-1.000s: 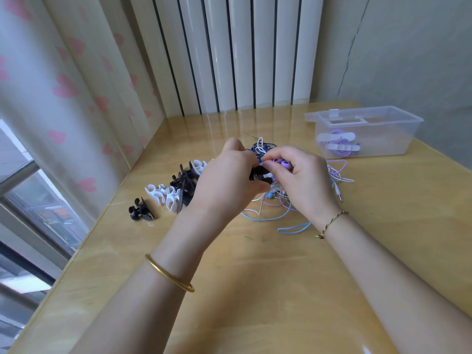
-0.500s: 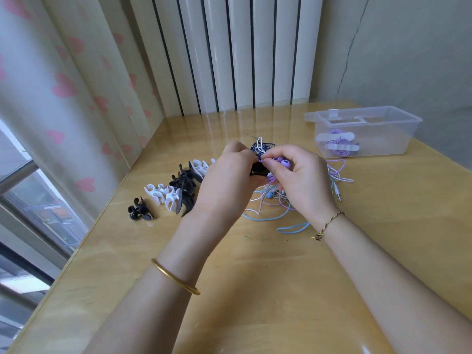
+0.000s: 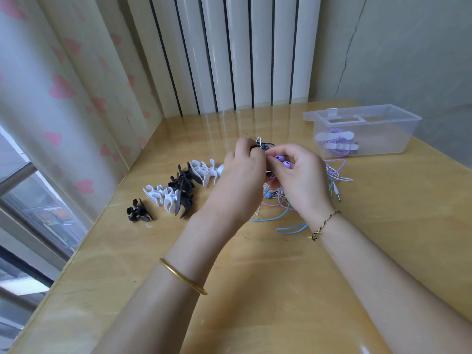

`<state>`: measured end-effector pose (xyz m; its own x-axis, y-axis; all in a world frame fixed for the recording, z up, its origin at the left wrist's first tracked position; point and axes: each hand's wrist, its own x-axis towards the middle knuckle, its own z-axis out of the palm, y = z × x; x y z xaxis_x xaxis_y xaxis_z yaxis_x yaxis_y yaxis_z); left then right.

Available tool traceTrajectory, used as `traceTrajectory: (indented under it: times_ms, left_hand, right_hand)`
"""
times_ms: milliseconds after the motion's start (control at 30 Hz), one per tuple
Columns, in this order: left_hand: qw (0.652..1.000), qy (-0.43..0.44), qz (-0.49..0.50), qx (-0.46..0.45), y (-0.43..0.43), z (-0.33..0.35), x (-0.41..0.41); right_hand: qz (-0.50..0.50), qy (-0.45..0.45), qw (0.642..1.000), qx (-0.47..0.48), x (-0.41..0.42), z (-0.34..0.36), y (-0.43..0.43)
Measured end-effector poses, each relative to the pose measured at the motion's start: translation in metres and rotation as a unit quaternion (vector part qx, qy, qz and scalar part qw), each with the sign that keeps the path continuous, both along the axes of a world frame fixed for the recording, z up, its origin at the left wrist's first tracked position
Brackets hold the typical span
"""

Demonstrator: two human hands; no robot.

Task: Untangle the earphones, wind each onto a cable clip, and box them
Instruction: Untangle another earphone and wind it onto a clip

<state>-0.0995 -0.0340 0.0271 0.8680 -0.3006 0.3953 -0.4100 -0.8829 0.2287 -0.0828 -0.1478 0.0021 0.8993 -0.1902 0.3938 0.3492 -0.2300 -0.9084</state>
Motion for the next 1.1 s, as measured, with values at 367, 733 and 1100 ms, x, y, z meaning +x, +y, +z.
traceTrajectory:
  times_ms: [367, 733, 1100]
  left_hand:
    - [0.993, 0.012, -0.043, -0.114, 0.003, 0.003, 0.007]
    - [0.899, 0.162, -0.087, -0.398, 0.014, 0.008, 0.006]
    - [0.789, 0.249, -0.124, -0.548, 0.012, 0.011, 0.003]
  right_hand:
    - [0.064, 0.004, 0.990, 0.123, -0.006, 0.009, -0.003]
    - [0.162, -0.015, 0.971, 0.175, -0.005, 0.011, -0.017]
    - [0.199, -0.043, 0.976, 0.078, 0.000, 0.011, -0.017]
